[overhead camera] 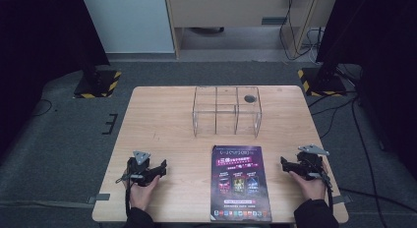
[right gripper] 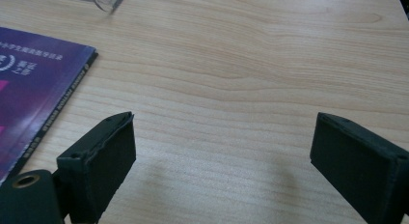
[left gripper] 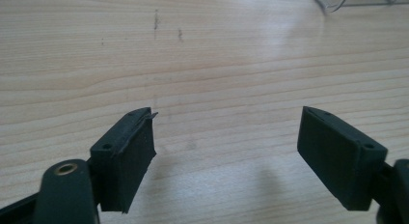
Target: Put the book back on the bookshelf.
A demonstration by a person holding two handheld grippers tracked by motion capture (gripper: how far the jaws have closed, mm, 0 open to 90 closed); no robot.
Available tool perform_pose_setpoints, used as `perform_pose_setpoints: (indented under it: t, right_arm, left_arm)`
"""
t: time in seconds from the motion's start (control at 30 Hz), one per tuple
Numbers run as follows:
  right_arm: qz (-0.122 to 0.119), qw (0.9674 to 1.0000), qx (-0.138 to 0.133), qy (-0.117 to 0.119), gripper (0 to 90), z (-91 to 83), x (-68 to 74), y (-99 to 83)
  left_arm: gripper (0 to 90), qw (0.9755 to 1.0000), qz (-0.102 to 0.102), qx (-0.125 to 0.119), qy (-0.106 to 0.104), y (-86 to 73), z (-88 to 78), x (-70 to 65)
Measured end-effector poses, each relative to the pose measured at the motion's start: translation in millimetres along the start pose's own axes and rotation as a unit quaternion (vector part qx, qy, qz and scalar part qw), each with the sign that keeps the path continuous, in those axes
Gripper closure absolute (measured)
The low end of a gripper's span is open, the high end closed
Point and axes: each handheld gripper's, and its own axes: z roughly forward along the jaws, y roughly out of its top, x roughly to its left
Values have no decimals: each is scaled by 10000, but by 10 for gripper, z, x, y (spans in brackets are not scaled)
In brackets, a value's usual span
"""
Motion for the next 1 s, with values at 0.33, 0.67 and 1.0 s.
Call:
perform_pose_setpoints:
  t: [0.33, 0.67, 1.0]
  right_arm:
    - [65, 9991, -136, 402, 66, -181, 82, -9]
    - [58, 9972, -326, 676, 81, -281, 199, 24]
    - [101, 9943, -534, 922, 131, -347, 336, 56]
  left_arm:
    - [249, 9994, 50, -230, -245, 38, -138, -157]
    - [277, 9977, 78, -371, -564, 74, -211, -363]
    - [280, 9965, 145, -341, -754, 111, -207, -553]
